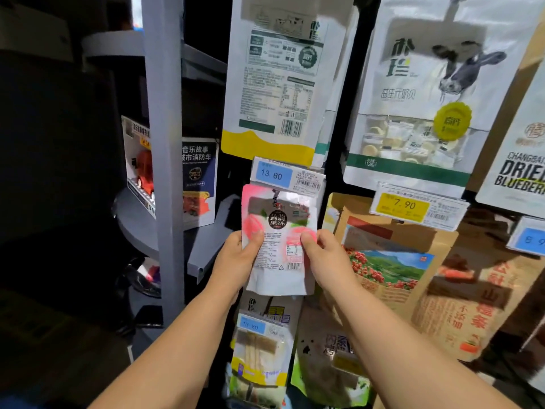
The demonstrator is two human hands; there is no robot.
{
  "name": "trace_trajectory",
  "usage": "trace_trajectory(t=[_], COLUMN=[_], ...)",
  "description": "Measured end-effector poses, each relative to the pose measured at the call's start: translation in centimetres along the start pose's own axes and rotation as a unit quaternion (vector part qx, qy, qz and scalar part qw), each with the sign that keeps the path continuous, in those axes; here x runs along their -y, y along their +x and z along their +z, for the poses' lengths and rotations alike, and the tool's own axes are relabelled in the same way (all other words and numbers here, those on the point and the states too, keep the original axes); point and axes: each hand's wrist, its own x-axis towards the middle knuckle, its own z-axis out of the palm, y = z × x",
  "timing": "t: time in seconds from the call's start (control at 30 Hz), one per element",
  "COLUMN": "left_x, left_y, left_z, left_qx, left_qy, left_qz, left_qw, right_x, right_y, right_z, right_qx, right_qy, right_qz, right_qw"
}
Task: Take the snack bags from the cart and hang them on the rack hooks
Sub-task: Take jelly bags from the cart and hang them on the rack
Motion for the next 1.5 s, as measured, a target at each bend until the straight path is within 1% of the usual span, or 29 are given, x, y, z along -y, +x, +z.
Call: trace_trajectory(t=[0.1, 0.2, 0.27, 0.4, 0.47, 0.57, 0.63, 0.7, 0.77, 0.83, 0.9, 1.0, 1.07, 1.17, 1.23, 1.27, 1.33, 1.43, 1.5], left_x=[-0.7, -1.1, -1.4, -1.9, -2.0, -1.9, -1.8, -1.9, -2.0, -1.9, -1.7, -1.6, -1.3, -0.7, -0.2, 0.1, 0.7, 1.6, 2.5], left_y=[-1.8, -3.3, -4.4, -6.5, -7.4, -8.5, -9.5, -11.0, -12.7, -14.5, -16.7, -21.4, -24.9, -30.6, -34.7, -36.8, -40.9, -46.3, -49.1], left_z=[-0.3, -0.2, 0.0, 1.2, 2.2, 4.5, 7.0, 10.1, 13.5, 17.3, 21.3, 27.0, 30.3, 34.6, 37.0, 38.1, 39.9, 42.1, 43.0], left_qx=[0.048, 0.069, 0.098, 0.105, 0.105, 0.122, 0.149, 0.182, 0.226, 0.283, 0.348, 0.45, 0.535, 0.667, 0.725, 0.746, 0.772, 0.795, 0.799], left_qy=[-0.124, -0.246, -0.297, -0.33, -0.32, -0.303, -0.291, -0.283, -0.278, -0.27, -0.245, -0.203, -0.153, -0.074, -0.041, -0.032, -0.005, 0.044, 0.079], left_qz=[-0.001, -0.02, -0.03, -0.039, -0.034, -0.031, -0.033, -0.037, -0.046, -0.06, -0.065, -0.091, -0.09, -0.075, -0.078, -0.081, -0.09, -0.068, -0.051], left_qw=[0.991, 0.966, 0.949, 0.937, 0.941, 0.945, 0.944, 0.941, 0.933, 0.919, 0.903, 0.865, 0.826, 0.738, 0.683, 0.66, 0.63, 0.601, 0.594], right_x=[-0.2, -0.2, -0.4, -1.0, -1.5, -2.5, -3.7, -5.1, -7.3, -9.2, -11.5, -14.4, -15.9, -18.0, -19.2, -19.9, -21.2, -22.7, -23.1], right_y=[-0.8, -1.7, -2.5, -3.9, -4.7, -6.5, -8.0, -9.8, -11.7, -14.2, -17.1, -22.9, -27.2, -34.1, -38.6, -40.9, -45.3, -50.8, -53.3], right_z=[0.2, 0.2, 0.0, -1.3, -2.4, -4.7, -7.0, -9.8, -12.6, -15.8, -19.1, -24.0, -26.8, -30.2, -31.8, -32.4, -33.3, -34.4, -35.0], right_qx=[-0.004, -0.003, 0.003, 0.011, 0.02, 0.019, -0.015, -0.064, -0.118, -0.185, -0.245, -0.337, -0.399, -0.486, -0.539, -0.562, -0.593, -0.625, -0.64], right_qy=[0.082, 0.117, 0.134, 0.139, 0.181, 0.275, 0.292, 0.274, 0.237, 0.175, 0.123, 0.082, 0.061, 0.054, 0.065, 0.064, 0.058, 0.059, 0.048], right_qz=[-0.03, -0.042, -0.048, -0.032, -0.001, 0.05, 0.075, 0.091, 0.102, 0.11, 0.122, 0.152, 0.174, 0.218, 0.242, 0.26, 0.289, 0.339, 0.358], right_qw=[0.996, 0.992, 0.99, 0.99, 0.983, 0.96, 0.953, 0.955, 0.959, 0.961, 0.954, 0.926, 0.898, 0.845, 0.804, 0.783, 0.749, 0.701, 0.678])
